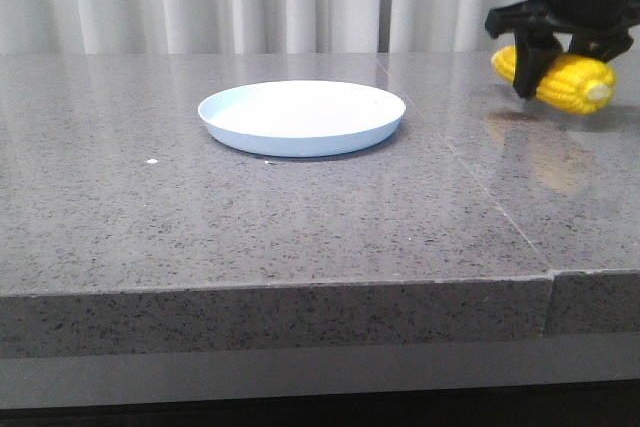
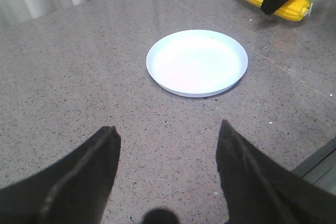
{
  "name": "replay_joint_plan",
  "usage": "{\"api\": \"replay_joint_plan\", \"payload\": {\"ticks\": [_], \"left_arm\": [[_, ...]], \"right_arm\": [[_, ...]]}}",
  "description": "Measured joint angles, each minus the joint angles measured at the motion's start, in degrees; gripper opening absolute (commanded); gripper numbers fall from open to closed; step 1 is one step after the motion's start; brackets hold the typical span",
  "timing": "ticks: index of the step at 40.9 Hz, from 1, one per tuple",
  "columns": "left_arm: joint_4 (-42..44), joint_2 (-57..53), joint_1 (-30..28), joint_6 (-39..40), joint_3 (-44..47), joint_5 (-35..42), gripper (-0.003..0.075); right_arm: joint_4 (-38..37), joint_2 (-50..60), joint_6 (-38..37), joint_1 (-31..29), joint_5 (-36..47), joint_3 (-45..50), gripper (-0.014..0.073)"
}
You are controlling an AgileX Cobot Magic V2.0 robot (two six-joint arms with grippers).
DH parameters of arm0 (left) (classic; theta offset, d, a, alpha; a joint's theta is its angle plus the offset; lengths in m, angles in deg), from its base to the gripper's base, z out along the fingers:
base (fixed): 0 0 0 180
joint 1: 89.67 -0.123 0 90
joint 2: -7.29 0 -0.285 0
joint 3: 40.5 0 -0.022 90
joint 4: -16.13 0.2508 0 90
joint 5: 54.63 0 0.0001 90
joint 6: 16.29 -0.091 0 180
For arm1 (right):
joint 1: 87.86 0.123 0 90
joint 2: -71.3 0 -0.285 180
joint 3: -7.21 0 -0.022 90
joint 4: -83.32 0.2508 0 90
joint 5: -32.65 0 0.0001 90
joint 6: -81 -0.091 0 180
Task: Place corn on plate with both arms
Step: 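Lift the corn with the right gripper and carry it over the plate, then lower the corn onto the plate and open the right gripper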
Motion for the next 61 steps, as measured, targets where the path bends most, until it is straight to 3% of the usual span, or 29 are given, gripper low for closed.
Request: {"api": "replay_joint_plan", "payload": {"ticks": [9, 22, 32, 48, 51, 58, 61], "left_arm": [[0.00, 0.00, 0.00, 0.00, 0.00, 0.00, 0.0396], [0.00, 0.00, 0.00, 0.00, 0.00, 0.00, 0.0396], [0.00, 0.00, 0.00, 0.00, 0.00, 0.00, 0.0386], [0.00, 0.00, 0.00, 0.00, 0.00, 0.00, 0.0386], [0.00, 0.00, 0.00, 0.00, 0.00, 0.00, 0.0386], [0.00, 0.00, 0.00, 0.00, 0.00, 0.00, 0.0386], [0.00, 0.00, 0.00, 0.00, 0.00, 0.00, 0.0386]], "right_arm": [[-0.24, 8.98, 0.00, 4.24, -3.24, 0.00, 0.0240], [-0.24, 16.82, 0.00, 17.45, -5.68, 0.00, 0.0240], [0.21, 14.65, -3.55, 25.35, -3.00, 0.00, 0.0240], [1.10, 2.55, -7.28, 25.93, 6.45, 0.00, 0.0244], [1.33, 0.77, -7.41, 25.93, 7.97, 0.00, 0.0287], [1.43, -2.28, -7.53, 25.93, 9.46, 0.00, 0.0516], [1.45, -2.96, -7.55, 25.93, 9.46, 0.00, 0.0576]]}}
